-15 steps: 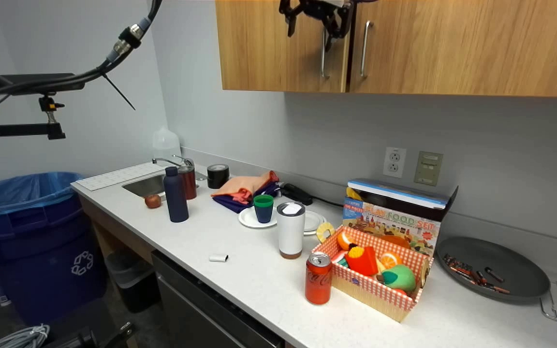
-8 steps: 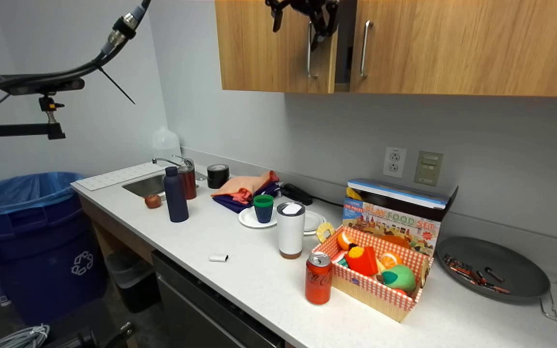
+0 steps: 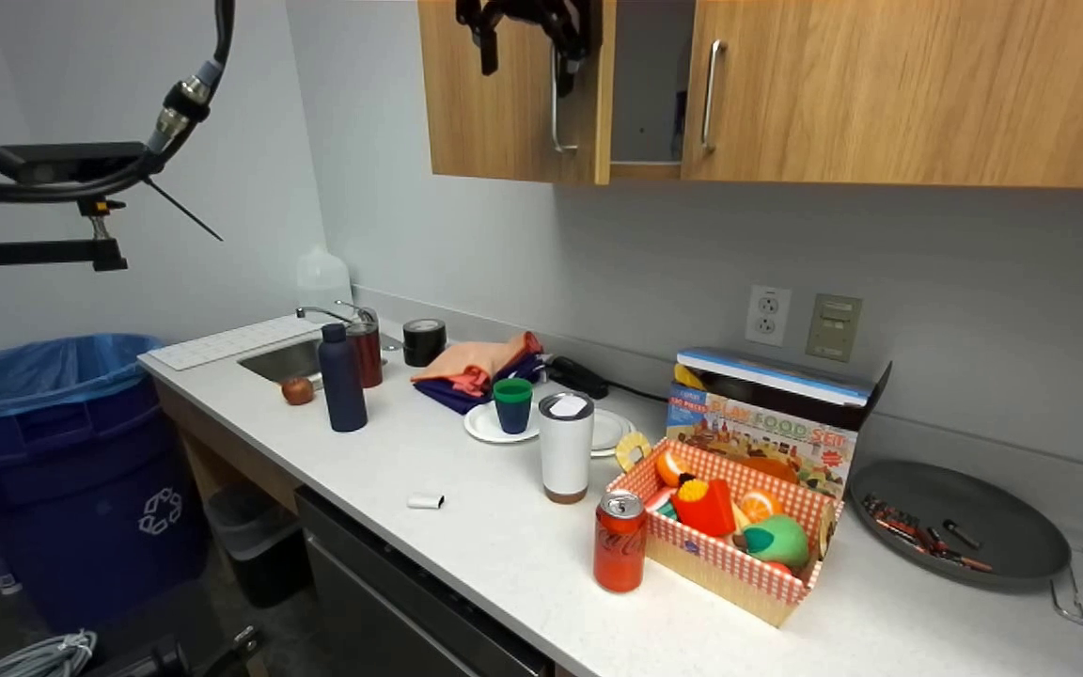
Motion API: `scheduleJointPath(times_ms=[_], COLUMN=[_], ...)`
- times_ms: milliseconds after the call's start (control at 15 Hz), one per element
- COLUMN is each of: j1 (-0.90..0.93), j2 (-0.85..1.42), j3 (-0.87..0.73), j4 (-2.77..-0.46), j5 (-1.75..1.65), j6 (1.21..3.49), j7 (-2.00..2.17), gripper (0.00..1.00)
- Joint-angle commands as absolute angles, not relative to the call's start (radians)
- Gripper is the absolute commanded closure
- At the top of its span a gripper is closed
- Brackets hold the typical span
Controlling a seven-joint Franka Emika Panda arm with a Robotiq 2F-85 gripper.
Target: Open the first overhead cabinet door from the left
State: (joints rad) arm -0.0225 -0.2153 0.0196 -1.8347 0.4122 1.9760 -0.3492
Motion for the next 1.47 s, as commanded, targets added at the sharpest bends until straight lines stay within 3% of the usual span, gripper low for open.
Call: scheduleJointPath(times_ms=[0,333,733,1400], j1=[0.019,0.031,0.049,0.064], j2=[-0.408,-0.610,-0.750,-0.620], j3=[0.049,0.089,0.099,-0.005], j4=[-2.052,-2.258,-2.354,-2.256], j5=[0.324,0.171,0.003,-0.101], j6=[2.092,2.188,2.183,2.431], j7=[-0.254,-0.156,-0.176,-0.265], gripper=[0.00,0.00,0.00,0.00])
